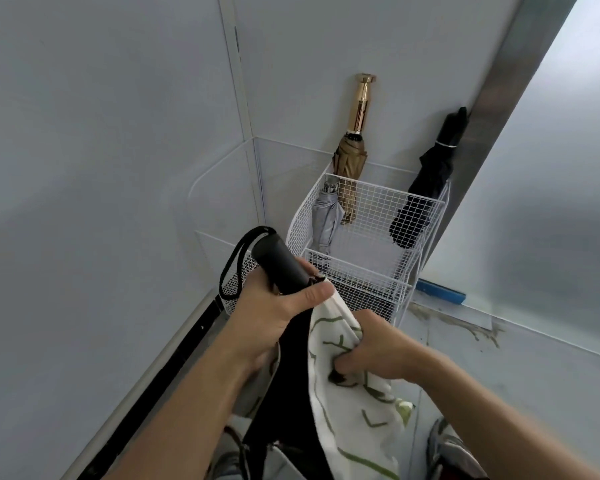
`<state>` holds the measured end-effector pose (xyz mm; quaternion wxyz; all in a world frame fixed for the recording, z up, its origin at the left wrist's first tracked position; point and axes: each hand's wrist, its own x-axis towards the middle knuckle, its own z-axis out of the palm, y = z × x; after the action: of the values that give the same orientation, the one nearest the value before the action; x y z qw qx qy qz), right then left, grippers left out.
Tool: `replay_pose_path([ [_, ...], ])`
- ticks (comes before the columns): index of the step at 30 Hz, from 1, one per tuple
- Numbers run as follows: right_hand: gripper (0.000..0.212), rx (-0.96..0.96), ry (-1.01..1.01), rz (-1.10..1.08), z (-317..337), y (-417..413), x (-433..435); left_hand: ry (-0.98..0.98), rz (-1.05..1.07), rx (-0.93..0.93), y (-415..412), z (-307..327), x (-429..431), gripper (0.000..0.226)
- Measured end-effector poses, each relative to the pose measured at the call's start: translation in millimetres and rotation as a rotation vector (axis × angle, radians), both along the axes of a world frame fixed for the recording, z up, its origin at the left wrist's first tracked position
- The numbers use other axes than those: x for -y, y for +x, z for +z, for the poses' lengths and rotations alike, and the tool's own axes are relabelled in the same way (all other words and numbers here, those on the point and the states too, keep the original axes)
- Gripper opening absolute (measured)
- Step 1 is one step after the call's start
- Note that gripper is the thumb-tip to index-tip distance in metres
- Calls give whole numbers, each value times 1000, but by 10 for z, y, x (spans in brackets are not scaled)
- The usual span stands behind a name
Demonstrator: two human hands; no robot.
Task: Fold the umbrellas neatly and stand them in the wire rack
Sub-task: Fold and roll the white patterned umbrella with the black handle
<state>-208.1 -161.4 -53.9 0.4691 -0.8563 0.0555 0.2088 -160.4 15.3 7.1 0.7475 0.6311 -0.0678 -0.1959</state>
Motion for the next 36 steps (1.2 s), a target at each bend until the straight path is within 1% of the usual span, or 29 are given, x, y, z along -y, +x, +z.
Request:
replay_pose_path([
  [1, 22, -41, 64, 33, 4, -2, 37, 55, -41, 65, 30, 11, -30, 35],
  [3, 34, -102, 178, 113, -19, -21, 49, 97, -111, 105, 85, 3, -78, 43],
  [4, 42, -121, 246, 143, -48, -29, 45, 52, -147, 84, 89, 7, -90, 44],
  [5, 49, -139, 322, 163, -91, -20, 42, -35, -173, 26, 80, 3, -95, 47],
  [7, 52, -167, 443, 209, -116, 0, 34, -215, -200, -132, 47, -12, -81, 60],
  [8, 52, -164, 456, 227, -144, 36, 34, -233, -203, -154, 37, -8, -79, 65],
  [9, 55, -155, 428, 241, -144, 69, 32, -199, -197, -136, 34, -6, -69, 66],
  [10, 68, -146, 363, 239, -119, 98, 10, -166, -174, -132, 38, -13, -52, 65],
  [12, 102, -171, 267, 258, -165, 160, -22, -130, -55, -194, 51, -33, -7, 55],
  [13, 103, -166, 241, 281, -215, 156, -14, -127, 26, -235, 55, -37, 26, 48],
  [14, 93, -135, 221, 295, -246, 146, -19, -101, 105, -246, 64, -41, 53, 39],
  [16, 58, -102, 266, 261, -224, 111, -16, 8, 235, -172, 103, -102, 74, 22],
  [17, 46, -68, 304, 190, -181, 114, 11, 57, 303, -116, 133, -136, 60, 18],
  [18, 40, -26, 348, 96, -146, 116, 51, 106, 364, -63, 175, -171, 24, 18],
  [19, 37, -13, 411, 3, -69, 117, 118, 156, 412, -7, 218, -198, -13, 19],
  [21, 44, -97, 616, -113, 51, 114, 252, 245, 465, 97, 280, -213, -94, 20],
  [22, 51, -132, 699, -120, 115, 87, 293, 280, 470, 133, 310, -223, -129, 21],
  [23, 58, -121, 689, -107, 168, 45, 315, 300, 464, 158, 335, -229, -159, 20],
  [24, 55, -57, 571, -92, 201, -3, 293, 313, 456, 171, 353, -228, -185, 20],
  [25, 42, 60, 356, -117, 183, -30, 245, 315, 445, 171, 364, -224, -202, 21],
  [26, 24, 190, 88, -202, 144, -57, 215, 310, 441, 158, 372, -229, -209, 22],
  [27, 13, 298, -135, -316, 97, -29, 184, 291, 448, 134, 377, -228, -217, 23],
  [28, 12, 378, -281, -425, 82, -30, 170, 265, 467, 108, 384, -239, -219, 25],
  [29, 15, 430, -311, -534, 82, -18, 183, 237, 490, 85, 380, -228, -213, 25],
  [31, 17, 508, -193, -701, 121, -17, 240, 198, 541, 53, 372, -222, -198, 25],
  [33, 20, 528, 6, -779, 157, -19, 277, 172, 582, 26, 373, -210, -199, 24],
  [35, 32, 489, 190, -757, 193, -33, 221, 152, 608, 1, 378, -197, -201, 19],
  [36, 39, 479, 261, -710, 202, -46, 190, 146, 616, -12, 382, -191, -201, 23],
])
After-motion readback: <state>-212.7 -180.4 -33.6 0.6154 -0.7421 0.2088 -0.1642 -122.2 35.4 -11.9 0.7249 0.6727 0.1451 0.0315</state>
